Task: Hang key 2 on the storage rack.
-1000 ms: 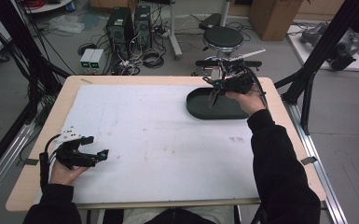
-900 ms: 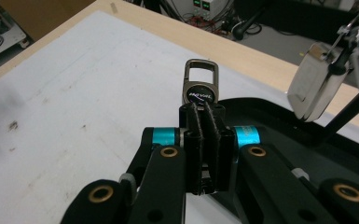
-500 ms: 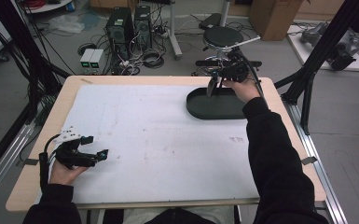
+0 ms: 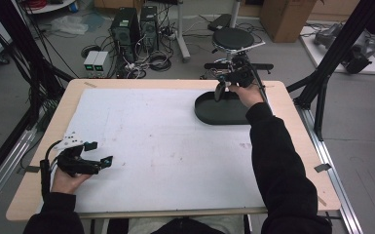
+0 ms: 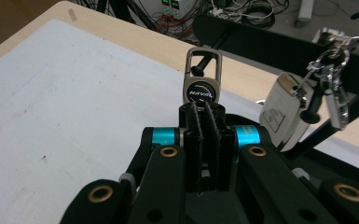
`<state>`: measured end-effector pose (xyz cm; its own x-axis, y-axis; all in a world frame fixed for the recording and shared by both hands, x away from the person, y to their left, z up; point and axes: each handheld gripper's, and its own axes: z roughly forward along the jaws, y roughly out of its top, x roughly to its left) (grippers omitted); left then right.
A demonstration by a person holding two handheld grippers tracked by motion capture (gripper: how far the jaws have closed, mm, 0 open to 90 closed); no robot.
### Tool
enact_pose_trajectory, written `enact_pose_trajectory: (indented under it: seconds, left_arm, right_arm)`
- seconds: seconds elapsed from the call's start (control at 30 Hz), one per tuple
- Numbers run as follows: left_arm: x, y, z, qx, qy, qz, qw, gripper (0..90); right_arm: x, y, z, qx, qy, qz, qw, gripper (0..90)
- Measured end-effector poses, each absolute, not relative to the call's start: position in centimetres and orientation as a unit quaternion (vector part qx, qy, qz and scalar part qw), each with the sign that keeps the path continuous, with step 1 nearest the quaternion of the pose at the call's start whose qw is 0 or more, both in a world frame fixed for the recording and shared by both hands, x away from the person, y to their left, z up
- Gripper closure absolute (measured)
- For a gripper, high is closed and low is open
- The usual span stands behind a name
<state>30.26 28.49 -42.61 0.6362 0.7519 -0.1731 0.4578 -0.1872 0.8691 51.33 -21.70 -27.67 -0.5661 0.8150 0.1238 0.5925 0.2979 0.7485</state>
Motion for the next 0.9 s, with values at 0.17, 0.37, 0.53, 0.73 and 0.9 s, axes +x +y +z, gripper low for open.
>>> enact_pose_trajectory:
  seconds: [0.17,0.37,0.53,0.73,0.9]
  left_arm:
    - [30.3,28.6,-42.6,0.754,0.402,0.149,0.498,8.1]
    - [30.3,28.5,-42.7,0.758,0.401,0.149,0.492,8.1]
    - [30.4,28.5,-42.7,0.759,0.401,0.149,0.492,8.1]
    - [30.4,28.5,-42.8,0.758,0.401,0.148,0.492,8.1]
    - [30.4,28.5,-42.8,0.758,0.401,0.148,0.492,8.1]
  right_arm:
    - [51.4,-20.9,-28.3,0.45,0.795,0.377,0.152,86.5]
    - [51.7,-20.2,-28.8,0.456,0.793,0.372,0.16,86.4]
    - [52.3,-20.3,-29.1,0.449,0.791,0.382,0.163,86.4]
    - [53.2,-20.5,-29.8,0.442,0.788,0.397,0.16,86.1]
    - [53.9,-20.4,-30.5,0.449,0.782,0.397,0.168,85.7]
